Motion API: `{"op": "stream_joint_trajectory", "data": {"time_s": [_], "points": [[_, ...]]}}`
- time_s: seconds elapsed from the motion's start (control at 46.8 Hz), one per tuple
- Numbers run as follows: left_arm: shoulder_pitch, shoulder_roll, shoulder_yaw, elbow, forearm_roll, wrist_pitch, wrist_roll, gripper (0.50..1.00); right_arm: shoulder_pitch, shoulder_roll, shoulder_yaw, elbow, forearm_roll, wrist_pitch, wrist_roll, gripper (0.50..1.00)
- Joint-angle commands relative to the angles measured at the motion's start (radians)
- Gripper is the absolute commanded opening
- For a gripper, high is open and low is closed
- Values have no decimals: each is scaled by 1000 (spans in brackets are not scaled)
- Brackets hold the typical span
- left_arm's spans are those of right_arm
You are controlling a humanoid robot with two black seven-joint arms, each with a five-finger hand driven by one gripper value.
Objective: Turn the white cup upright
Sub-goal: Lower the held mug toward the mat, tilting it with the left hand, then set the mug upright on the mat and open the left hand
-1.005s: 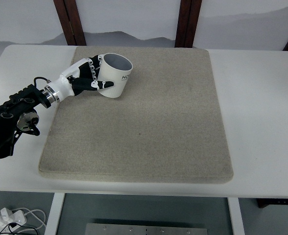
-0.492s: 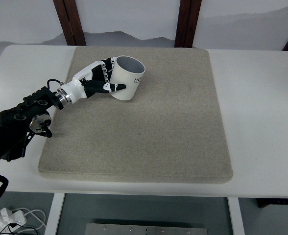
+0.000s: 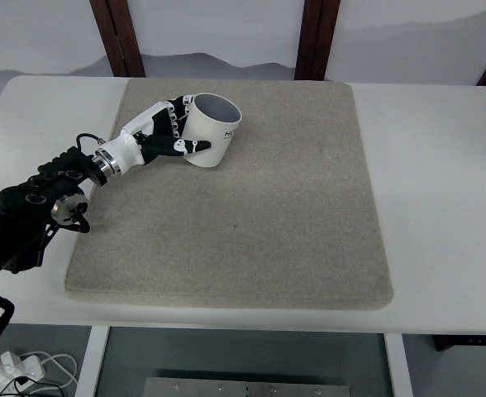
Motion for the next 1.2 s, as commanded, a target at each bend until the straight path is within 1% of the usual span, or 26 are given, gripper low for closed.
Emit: {"op": "stream_joint_trajectory", "data": {"time_s": [0.0,0.021,0.086,0.128,0.193,0.321,0.92,1.091,1.176], "points": [[0,0,0,0,1,0,0,872,0,0,0,0,0,0,0,952],[0,1,0,0,-1,0,0,885,0,0,0,0,0,0,0,952],[0,1,0,0,-1,0,0,893,0,0,0,0,0,0,0,952],[0,1,0,0,-1,0,0,923,0,0,0,0,0,0,0,952],[0,1,0,0,-1,0,0,936,0,0,0,0,0,0,0,952],[0,1,0,0,-4,0,0,994,0,0,0,0,0,0,0,952],[-5,6,-17,-15,-13,-12,0,996,0,0,0,0,0,0,0,952],[-12,18,-40,-57,-25,-17,0,996,0,0,0,0,0,0,0,952],[-24,30,-69,-71,-28,-41,0,996,0,0,0,0,0,0,0,952]]}}
